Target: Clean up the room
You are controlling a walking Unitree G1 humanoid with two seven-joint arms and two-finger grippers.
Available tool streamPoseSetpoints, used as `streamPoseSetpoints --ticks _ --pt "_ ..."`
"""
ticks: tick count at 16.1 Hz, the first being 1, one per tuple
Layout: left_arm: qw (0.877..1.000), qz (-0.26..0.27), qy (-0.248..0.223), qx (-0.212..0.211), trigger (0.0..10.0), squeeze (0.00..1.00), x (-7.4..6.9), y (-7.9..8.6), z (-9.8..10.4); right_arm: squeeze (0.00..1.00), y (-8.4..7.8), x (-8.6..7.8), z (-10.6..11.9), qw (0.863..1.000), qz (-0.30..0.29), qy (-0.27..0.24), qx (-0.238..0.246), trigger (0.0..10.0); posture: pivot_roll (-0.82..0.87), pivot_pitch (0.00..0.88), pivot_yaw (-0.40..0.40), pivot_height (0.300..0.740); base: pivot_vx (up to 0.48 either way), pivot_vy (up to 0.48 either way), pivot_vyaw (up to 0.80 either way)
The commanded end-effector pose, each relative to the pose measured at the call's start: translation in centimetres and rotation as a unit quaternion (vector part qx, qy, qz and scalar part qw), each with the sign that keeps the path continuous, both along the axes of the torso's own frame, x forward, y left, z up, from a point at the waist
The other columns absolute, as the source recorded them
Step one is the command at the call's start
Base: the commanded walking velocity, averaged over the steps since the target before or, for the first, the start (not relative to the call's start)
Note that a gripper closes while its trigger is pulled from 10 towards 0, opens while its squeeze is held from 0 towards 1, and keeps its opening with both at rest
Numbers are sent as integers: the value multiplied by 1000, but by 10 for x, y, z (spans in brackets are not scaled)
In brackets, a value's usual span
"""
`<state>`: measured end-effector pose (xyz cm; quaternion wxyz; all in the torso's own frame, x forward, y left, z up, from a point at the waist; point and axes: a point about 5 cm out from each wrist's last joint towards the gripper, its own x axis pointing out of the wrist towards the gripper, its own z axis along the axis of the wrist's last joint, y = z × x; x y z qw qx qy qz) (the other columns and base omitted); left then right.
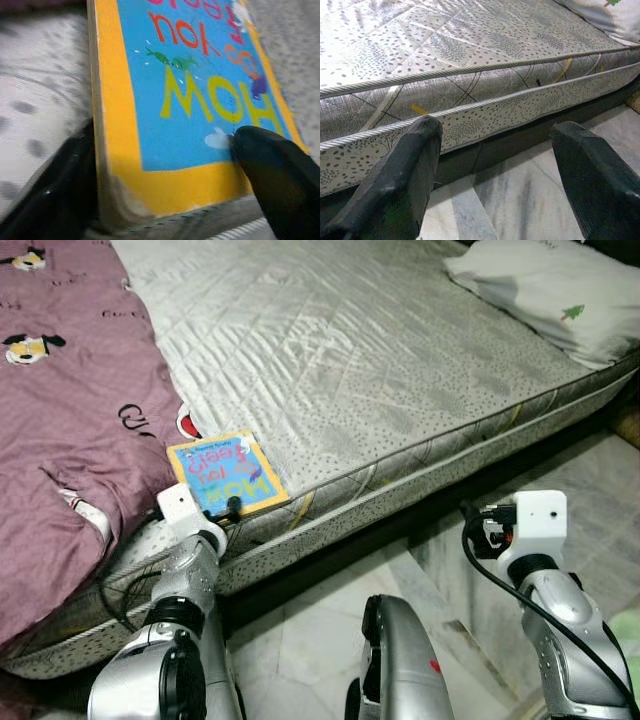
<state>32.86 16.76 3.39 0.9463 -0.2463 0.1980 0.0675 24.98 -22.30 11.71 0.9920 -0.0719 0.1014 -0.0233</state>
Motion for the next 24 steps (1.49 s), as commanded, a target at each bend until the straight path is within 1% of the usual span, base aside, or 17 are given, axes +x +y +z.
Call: streamPoseSetpoints --ticks 1,4,6,9,11,14,16,17,18,19,20,21,22,23,24 --pt "999 -16 2 -32 0 0 0 -8 -2 0 -8 -2 9 1000 3 -7 -22 10000 -209 78 -100 524 0 0 0" --pt "997 -4 -1 -81 0 0 1 -10 -3 0 -3 4 11 1000 14 -14 -23 10000 -204 64 -106 524 0 0 0" --pt "995 12 -1 -95 0 0 -1 -4 -5 0 -3 7 12 999 15 -17 -23 10000 -198 56 -110 524 0 0 0" --pt "994 25 -7 -109 0 0 -2 3 -6 0 -1 11 12 999 17 -21 -22 10000 -188 51 -108 524 0 0 0" --pt "993 26 -10 -115 0 0 -2 4 -6 0 2 13 11 999 18 -23 -19 10000 -183 51 -105 524 0 0 0" --pt "992 28 -14 -123 0 0 -1 5 -5 0 3 13 10 999 20 -22 -17 10000 -184 50 -104 524 0 0 0" --pt "991 27 -27 -132 0 0 -1 4 -4 0 3 13 10 999 21 -23 -17 10000 -184 50 -105 524 0 0 0" --pt "988 30 -42 -144 0 0 -2 1 -4 0 3 15 11 999 22 -24 -17 10000 -180 46 -105 524 0 0 0" --pt "987 33 -43 -150 0 0 -3 -1 -6 0 4 16 11 999 23 -25 -16 10000 -180 46 -105 524 0 0 0" --pt "986 41 -49 -157 0 0 -3 1 -5 0 5 17 11 999 23 -25 -13 10000 -180 41 -103 524 0 0 0" --pt "984 46 -56 -162 0 0 -1 2 -3 0 7 18 11 999 20 -24 5 10000 -178 39 -102 524 0 0 0" --pt "984 46 -57 -163 0 0 -1 3 -3 0 9 19 12 998 23 -29 45 10000 -175 36 -102 524 0 0 0" --pt "984 46 -56 -162 0 0 -1 3 -3 0 12 20 15 998 35 -35 43 10000 -174 33 -102 524 0 0 0" --pt "985 45 -56 -160 0 0 0 3 -2 0 15 22 12 998 37 -22 46 10000 -172 28 -101 524 0 0 0" --pt "985 45 -56 -159 0 0 0 3 -2 0 17 23 12 997 42 -22 55 10000 -170 26 -100 524 0 0 0"
